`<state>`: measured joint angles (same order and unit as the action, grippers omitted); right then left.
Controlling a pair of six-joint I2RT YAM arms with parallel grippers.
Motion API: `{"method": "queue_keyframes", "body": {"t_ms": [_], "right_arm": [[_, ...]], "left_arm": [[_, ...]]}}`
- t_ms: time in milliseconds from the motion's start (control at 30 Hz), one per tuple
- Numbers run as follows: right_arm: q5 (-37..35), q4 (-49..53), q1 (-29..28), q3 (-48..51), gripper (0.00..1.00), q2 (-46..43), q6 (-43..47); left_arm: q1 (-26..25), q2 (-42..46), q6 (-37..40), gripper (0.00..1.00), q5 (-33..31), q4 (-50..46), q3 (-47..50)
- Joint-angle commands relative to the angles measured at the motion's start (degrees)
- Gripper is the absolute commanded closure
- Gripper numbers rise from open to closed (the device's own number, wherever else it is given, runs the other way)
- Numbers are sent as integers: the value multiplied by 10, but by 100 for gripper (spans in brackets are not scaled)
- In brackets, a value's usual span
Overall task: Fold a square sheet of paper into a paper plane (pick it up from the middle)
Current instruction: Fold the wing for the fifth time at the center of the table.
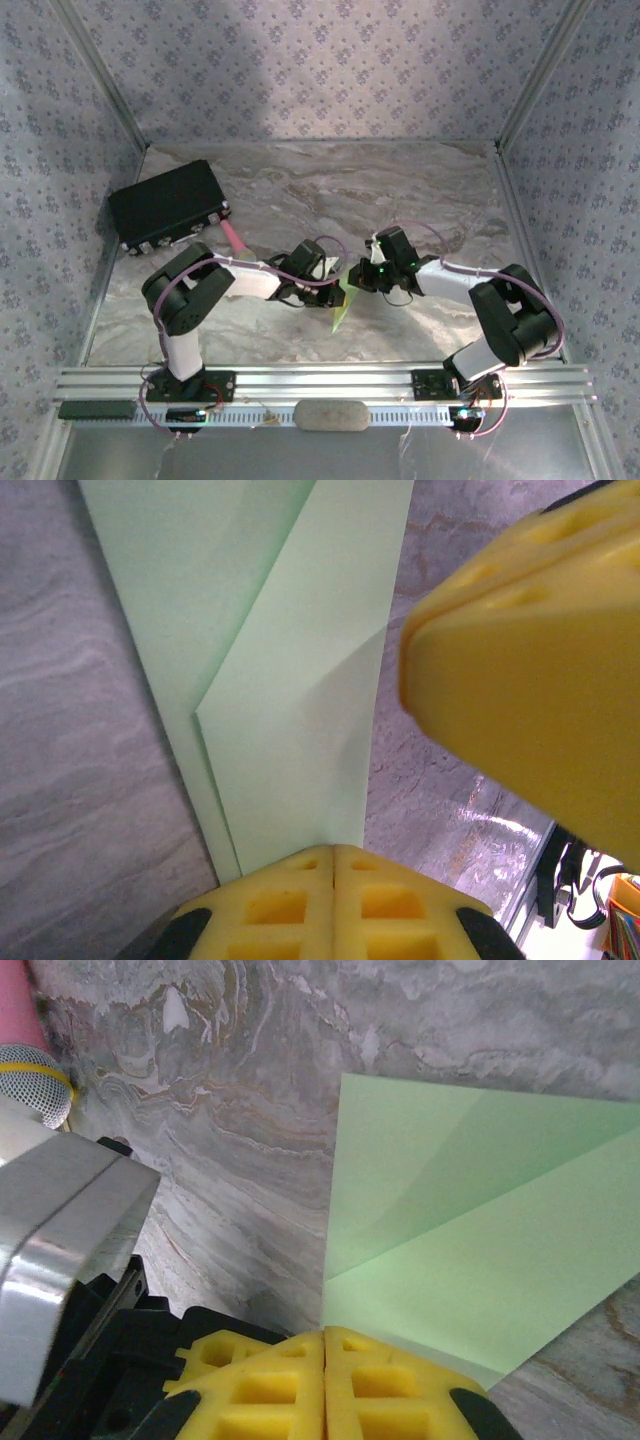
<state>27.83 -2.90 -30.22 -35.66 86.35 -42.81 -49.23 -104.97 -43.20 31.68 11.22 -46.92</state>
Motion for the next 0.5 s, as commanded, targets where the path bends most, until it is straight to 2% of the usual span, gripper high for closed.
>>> {"method": "queue_keyframes", "body": {"t_ms": [0, 267, 467], "right_arm": [[6, -27, -12, 6, 93, 21, -21], [-26, -41, 2, 35, 95, 65, -21], [-36, -38, 6, 47, 96, 61, -25]], "left_arm": [[-1, -12, -3, 100, -36, -69, 23], [-1, 0, -2, 100, -29, -67, 24], [-2, 47, -18, 100, -22, -64, 23]]}}
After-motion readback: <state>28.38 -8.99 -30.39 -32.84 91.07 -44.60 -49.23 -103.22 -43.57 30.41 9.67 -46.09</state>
